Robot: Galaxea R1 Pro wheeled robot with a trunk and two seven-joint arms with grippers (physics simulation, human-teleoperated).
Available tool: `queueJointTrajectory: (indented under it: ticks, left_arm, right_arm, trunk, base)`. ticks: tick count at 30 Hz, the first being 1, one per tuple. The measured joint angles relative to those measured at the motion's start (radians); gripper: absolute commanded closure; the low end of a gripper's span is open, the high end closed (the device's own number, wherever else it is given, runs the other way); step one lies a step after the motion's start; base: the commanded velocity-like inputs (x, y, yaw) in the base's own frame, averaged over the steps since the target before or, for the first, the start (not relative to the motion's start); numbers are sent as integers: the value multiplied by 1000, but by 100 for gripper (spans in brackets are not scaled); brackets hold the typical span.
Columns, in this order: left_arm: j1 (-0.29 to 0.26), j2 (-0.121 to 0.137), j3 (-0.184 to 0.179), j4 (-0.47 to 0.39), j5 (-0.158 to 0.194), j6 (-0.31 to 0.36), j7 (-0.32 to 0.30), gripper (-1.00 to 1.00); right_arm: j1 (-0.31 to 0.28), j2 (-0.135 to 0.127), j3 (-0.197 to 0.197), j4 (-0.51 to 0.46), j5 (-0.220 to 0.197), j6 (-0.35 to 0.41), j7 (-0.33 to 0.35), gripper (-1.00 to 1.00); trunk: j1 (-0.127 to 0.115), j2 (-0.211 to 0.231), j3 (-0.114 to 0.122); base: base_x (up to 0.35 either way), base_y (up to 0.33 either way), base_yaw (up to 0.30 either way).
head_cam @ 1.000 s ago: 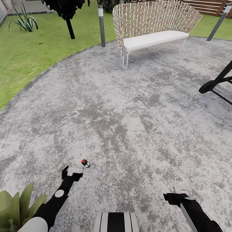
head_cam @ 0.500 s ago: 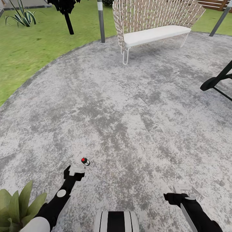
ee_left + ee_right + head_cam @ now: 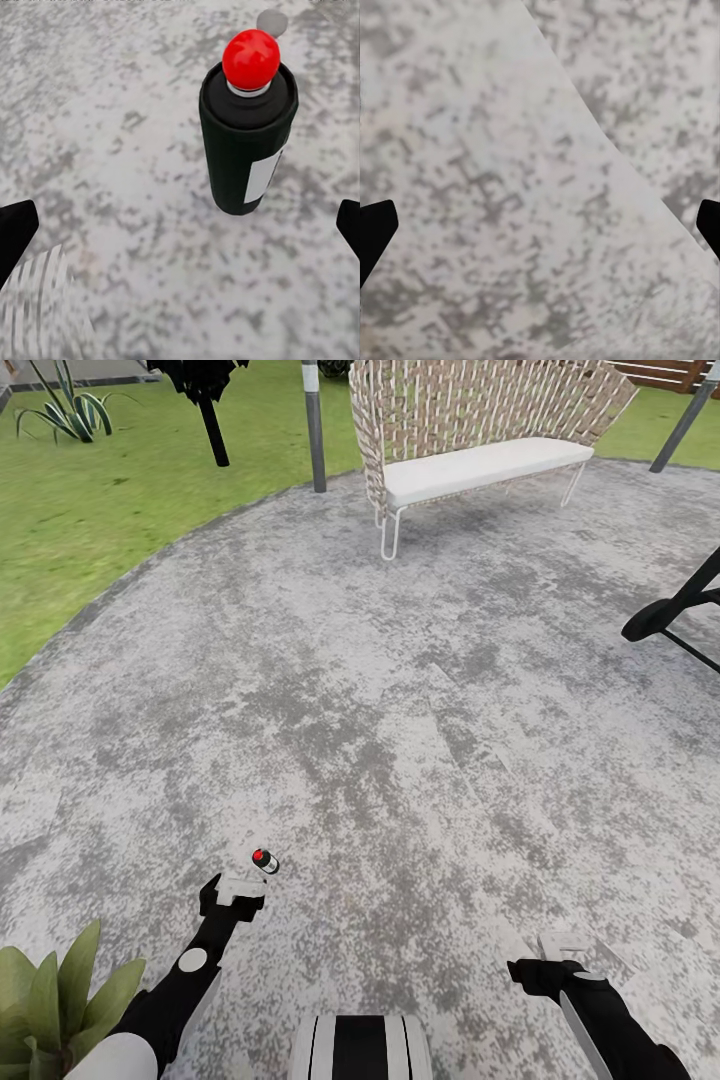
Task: Pick up the pesticide atomizer in the garden and spray insectifuge to fully cover both potted plants in the garden.
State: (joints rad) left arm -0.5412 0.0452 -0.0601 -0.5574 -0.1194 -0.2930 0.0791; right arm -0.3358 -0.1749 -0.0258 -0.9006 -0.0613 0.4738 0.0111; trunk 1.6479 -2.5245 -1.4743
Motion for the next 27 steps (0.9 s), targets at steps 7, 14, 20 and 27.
queueJointTrajectory:
  ticks: [7, 14, 20, 27]
  left_arm:
    - [0, 0, 0, 0, 0, -1, 0, -100]
    - [0, 0, 0, 1, 0, -1, 0, -100]
    - [0, 0, 0, 1, 0, 0, 0, -100]
    - [0, -1, -2, 2, 0, -1, 0, -100]
  right_arm:
    - [0, 0, 0, 0, 0, 0, 0, -100]
    - [0, 0, 0, 0, 0, 0, 0, -100]
    - [0, 0, 1, 0, 0, 0, 0, -100]
    - [0, 0, 0, 0, 0, 0, 0, -100]
  trunk:
    - [0, 0, 0]
    - [0, 0, 0]
    - [0, 0, 0]
    - [0, 0, 0]
  base:
    - [97, 0, 0]
    - [7, 0, 0]
    - [71, 0, 0]
    - [17, 0, 0]
